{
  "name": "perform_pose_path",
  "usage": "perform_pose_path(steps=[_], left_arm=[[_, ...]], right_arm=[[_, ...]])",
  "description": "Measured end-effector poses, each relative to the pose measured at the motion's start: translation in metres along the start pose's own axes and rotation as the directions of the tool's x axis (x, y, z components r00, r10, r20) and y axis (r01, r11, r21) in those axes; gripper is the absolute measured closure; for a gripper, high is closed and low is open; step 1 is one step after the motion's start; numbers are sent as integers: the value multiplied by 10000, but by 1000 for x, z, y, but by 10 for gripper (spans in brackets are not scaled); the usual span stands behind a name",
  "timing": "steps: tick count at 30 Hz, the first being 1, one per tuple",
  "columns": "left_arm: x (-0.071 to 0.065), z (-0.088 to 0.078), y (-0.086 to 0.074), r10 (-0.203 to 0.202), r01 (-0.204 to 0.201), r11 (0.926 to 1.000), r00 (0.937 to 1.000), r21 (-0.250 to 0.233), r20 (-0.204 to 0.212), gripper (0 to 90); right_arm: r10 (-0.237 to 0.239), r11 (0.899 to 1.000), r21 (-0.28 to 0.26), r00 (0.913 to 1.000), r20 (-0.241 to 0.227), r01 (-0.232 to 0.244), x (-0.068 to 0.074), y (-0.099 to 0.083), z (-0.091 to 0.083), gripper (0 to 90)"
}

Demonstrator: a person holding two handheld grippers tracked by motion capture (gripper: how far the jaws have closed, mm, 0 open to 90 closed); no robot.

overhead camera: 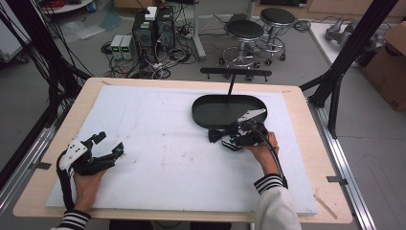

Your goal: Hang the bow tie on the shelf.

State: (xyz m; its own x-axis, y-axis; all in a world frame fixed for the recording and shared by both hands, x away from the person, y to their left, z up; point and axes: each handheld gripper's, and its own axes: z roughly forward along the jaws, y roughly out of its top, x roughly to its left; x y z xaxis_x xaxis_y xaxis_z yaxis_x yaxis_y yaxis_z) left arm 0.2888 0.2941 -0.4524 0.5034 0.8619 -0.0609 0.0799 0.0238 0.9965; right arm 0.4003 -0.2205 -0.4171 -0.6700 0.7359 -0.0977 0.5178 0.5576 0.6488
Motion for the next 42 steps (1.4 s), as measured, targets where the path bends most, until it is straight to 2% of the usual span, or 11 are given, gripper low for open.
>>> perform_pose_path(steps=[6, 9, 14, 16, 18, 21, 24, 27, 37, 42], left_arm=[[0, 0, 0, 2, -2, 10000, 10000, 0, 0, 160], [0, 0, 0, 0, 0, 10000, 10000, -1, 1, 160], [0, 0, 0, -29, 29, 10000, 10000, -18, -40, 160], [0, 0, 0, -26, 26, 10000, 10000, -21, -39, 160], [0, 0, 0, -14, 14, 10000, 10000, -12, -37, 160], [0, 0, 0, -19, 19, 10000, 10000, -12, -37, 160], [0, 0, 0, -14, 14, 10000, 10000, -15, -39, 160], [0, 0, 0, 24, -24, 10000, 10000, 5, -28, 160], [0, 0, 0, 9, -9, 10000, 10000, -5, -18, 160], [0, 0, 0, 24, -24, 10000, 10000, 9, -25, 160]], right_arm=[[-174, 9995, 261, 9997, 181, 169, 2, 0, 7, 432], [-236, 9989, 422, 9990, 367, 220, 3, -1, 9, 497], [-80, 9974, 716, 9996, 271, 60, 2, -3, 13, 578], [-16, 9979, 655, 9998, 179, 5, 2, -2, 13, 648], [-217, 9969, 767, 9984, 512, 177, 3, -2, 13, 705], [-4, 9970, 772, 9991, 413, -28, 3, -2, 13, 810], [217, 9971, 717, 9994, 279, -236, 1, -2, 11, 857], [513, 9972, 532, 9985, 198, -523, 0, -3, 9, 864], [584, 9981, -219, 9982, 163, -580, 0, 0, 1, 866], [701, 9943, -803, 9975, 17, -697, 1, 2, -5, 867]])
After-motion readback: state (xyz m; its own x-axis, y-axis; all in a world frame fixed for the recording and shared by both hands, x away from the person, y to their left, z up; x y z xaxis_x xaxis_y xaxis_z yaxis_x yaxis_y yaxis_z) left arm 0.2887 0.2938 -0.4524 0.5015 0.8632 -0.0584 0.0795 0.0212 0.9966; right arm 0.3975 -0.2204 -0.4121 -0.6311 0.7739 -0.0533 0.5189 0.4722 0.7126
